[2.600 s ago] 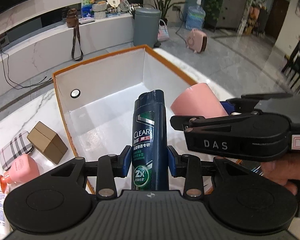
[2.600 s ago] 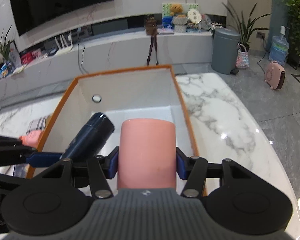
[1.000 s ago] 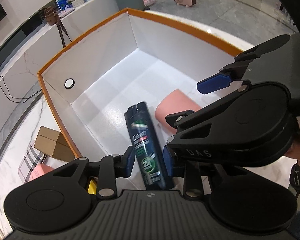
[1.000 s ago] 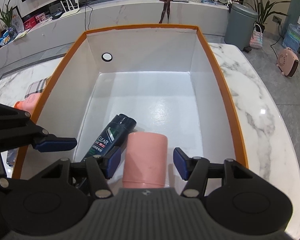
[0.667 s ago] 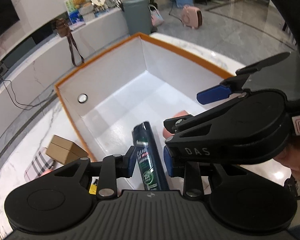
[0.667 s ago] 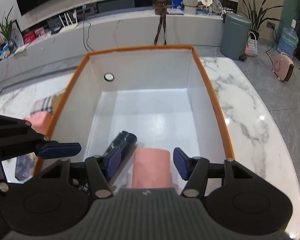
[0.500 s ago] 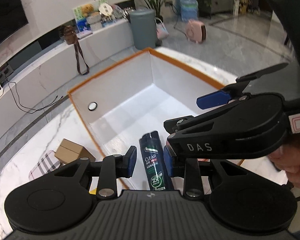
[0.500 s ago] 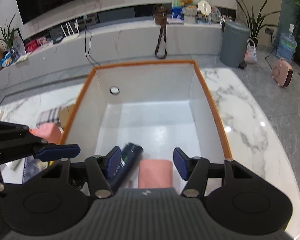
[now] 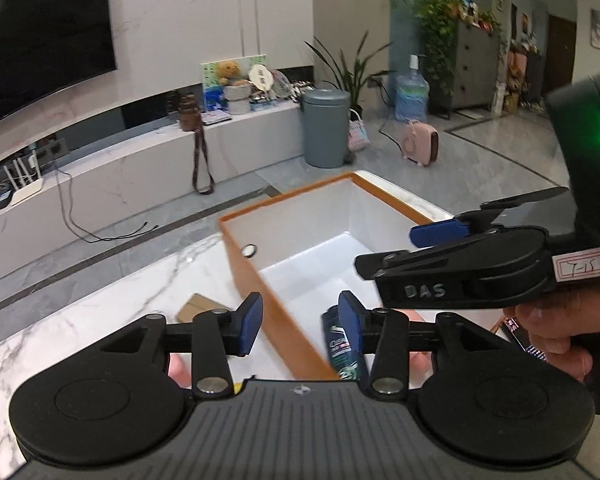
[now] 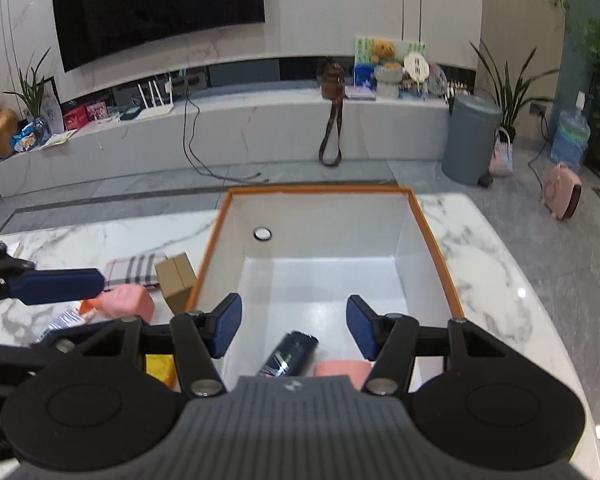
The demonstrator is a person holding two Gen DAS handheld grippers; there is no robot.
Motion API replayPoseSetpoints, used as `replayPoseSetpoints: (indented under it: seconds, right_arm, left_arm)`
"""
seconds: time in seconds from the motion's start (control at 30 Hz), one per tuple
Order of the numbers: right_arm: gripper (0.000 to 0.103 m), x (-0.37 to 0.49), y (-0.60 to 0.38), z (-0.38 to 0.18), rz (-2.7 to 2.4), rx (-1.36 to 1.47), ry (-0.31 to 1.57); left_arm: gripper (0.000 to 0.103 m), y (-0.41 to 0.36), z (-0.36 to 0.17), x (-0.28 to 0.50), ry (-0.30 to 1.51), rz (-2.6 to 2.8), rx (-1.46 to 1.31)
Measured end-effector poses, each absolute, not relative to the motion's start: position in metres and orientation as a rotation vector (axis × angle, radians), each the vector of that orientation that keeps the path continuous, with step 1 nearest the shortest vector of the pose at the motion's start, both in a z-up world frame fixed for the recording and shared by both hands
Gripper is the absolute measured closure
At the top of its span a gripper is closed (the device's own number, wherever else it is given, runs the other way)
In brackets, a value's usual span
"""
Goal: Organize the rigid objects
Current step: 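Lower the pink cup into the orange box and open the right gripper, then move both open grippers back over the remaining items on the table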
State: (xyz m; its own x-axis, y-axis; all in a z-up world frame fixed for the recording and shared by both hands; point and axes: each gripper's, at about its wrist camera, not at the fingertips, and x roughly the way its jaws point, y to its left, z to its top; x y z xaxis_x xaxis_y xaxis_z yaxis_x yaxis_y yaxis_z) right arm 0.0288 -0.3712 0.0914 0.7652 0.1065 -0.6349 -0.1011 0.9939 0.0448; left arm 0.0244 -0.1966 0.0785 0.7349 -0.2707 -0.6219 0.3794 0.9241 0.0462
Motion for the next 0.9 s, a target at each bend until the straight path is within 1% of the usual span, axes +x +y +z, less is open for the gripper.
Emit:
replayPoseSetpoints:
  seconds: [0.13,0.4,0.67,0.9]
  right_arm:
    - [0.043,0.022,-0.359,0.1,0.124,0.002,0.644]
    - [0.043,0.017,-0.33,0.106,0.16,-0.054,0.616]
    - [0.043,0.011,-0.305,0.105,0.195,-0.113,0.606]
    - [0.043,0.004,-0.282,0.097,0.245,-0.163,0.633]
  left_arm:
    - [0.047,-0.175,0.087,0.018,0.633,-0.333,0.161]
    - [0.047,-0.137,0.089,0.013,0.63,-0.29,0.132]
    - [0.047,-0.101,0.072,0.012,0.663,-0.258,0.105]
    - [0.047,-0.07,0.06,0.012,0.691,-0.227,0.076]
